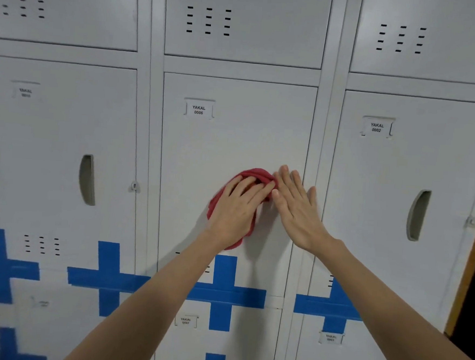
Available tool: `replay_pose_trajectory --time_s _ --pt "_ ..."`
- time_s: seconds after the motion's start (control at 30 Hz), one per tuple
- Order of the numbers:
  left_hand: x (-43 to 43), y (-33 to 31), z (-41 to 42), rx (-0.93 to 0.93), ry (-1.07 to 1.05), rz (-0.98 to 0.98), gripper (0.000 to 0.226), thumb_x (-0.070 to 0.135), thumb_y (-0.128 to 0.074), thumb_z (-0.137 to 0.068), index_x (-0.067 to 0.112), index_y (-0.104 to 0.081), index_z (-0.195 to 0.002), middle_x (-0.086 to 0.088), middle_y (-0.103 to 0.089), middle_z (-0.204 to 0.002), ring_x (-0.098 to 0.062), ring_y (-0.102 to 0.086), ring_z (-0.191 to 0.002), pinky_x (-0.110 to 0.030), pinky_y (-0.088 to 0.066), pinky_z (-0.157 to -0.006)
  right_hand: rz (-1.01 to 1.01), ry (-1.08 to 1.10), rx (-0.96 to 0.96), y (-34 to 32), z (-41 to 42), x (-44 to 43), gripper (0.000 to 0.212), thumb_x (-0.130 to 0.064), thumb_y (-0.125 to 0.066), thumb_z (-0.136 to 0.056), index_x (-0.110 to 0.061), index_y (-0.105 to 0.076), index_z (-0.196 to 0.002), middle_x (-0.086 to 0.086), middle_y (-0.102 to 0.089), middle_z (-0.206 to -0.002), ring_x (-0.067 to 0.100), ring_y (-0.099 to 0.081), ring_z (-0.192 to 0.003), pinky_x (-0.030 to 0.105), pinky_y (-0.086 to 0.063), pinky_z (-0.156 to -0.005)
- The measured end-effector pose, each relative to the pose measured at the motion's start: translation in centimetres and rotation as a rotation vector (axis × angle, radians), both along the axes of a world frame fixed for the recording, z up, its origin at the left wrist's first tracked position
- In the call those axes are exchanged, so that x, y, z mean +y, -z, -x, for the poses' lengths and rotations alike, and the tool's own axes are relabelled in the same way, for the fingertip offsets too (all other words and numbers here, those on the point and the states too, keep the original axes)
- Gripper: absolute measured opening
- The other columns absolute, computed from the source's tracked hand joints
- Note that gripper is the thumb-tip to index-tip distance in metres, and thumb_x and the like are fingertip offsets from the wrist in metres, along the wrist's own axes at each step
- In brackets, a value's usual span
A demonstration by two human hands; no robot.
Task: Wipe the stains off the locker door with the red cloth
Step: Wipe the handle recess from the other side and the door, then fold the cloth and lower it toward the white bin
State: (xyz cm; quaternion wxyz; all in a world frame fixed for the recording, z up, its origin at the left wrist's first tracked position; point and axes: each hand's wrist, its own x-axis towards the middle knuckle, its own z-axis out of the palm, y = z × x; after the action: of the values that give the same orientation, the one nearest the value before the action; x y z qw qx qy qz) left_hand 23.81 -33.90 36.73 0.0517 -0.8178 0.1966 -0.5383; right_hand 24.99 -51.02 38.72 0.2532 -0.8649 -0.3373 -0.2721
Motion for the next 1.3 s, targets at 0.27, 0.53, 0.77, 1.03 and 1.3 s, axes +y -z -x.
replay_pose_trajectory --time_s 0.27,0.53,0.77,1.03,1.3 --pt "1.1 4.8 2.4 0.151 -0.162 -0.249 0.054 0.017 -0.046 -0.086 0.012 -0.045 -0.140 -0.002 -0.061 -0.126 -0.023 -0.056 -0.119 -0.040 -0.039 -0.108 0.039 0.011 0.007 0.0 0.0 -0.1 0.055 -0.048 -0.009 -0.099 -0.031 0.004 -0.149 -0.015 0.017 -0.156 0.003 0.022 -0.141 0.043 0.017 -0.115" --pt "1.2 3.9 3.4 0.217 -0.152 -0.316 0.063 0.022 -0.081 -0.066 0.022 -0.059 -0.125 0.006 -0.067 -0.108 -0.020 -0.060 -0.101 -0.034 -0.050 -0.080 0.057 0.050 0.056 -0.6 0.5 -0.1 0.058 -0.051 -0.008 -0.097 -0.030 0.003 -0.150 -0.014 0.016 -0.156 0.005 0.020 -0.142 0.047 0.013 -0.116" --pt "3.7 4.1 6.0 0.479 0.168 0.513 0.056 -0.002 -0.048 -0.087 0.020 -0.041 -0.138 0.008 -0.052 -0.125 -0.014 -0.044 -0.109 -0.014 -0.031 -0.090 -0.380 0.136 -0.036 1.5 4.3 3.8 0.036 -0.031 -0.028 -0.101 -0.018 -0.060 -0.113 0.004 -0.057 -0.117 0.022 -0.045 -0.112 0.040 -0.035 -0.098" --pt "13.4 8.3 9.4 0.719 0.320 1.353 0.050 -0.006 -0.057 -0.084 0.014 -0.047 -0.129 -0.004 -0.058 -0.113 -0.017 -0.057 -0.101 -0.026 -0.048 -0.088 -0.635 -0.226 1.472 11.4 8.2 16.1 0.054 -0.062 -0.041 -0.088 -0.016 -0.060 -0.109 0.010 -0.063 -0.108 0.028 -0.061 -0.098 0.046 -0.054 -0.081" --pt "24.7 15.5 16.6 0.764 0.339 1.947 0.033 0.026 -0.064 -0.090 0.018 -0.050 -0.119 -0.007 -0.062 -0.109 -0.023 -0.061 -0.096 -0.036 -0.054 -0.077 -0.947 -0.326 1.915 18.0 12.4 28.9 0.033 -0.031 -0.063 -0.088 -0.008 -0.054 -0.109 0.018 -0.058 -0.110 0.038 -0.060 -0.099 0.058 -0.051 -0.082"
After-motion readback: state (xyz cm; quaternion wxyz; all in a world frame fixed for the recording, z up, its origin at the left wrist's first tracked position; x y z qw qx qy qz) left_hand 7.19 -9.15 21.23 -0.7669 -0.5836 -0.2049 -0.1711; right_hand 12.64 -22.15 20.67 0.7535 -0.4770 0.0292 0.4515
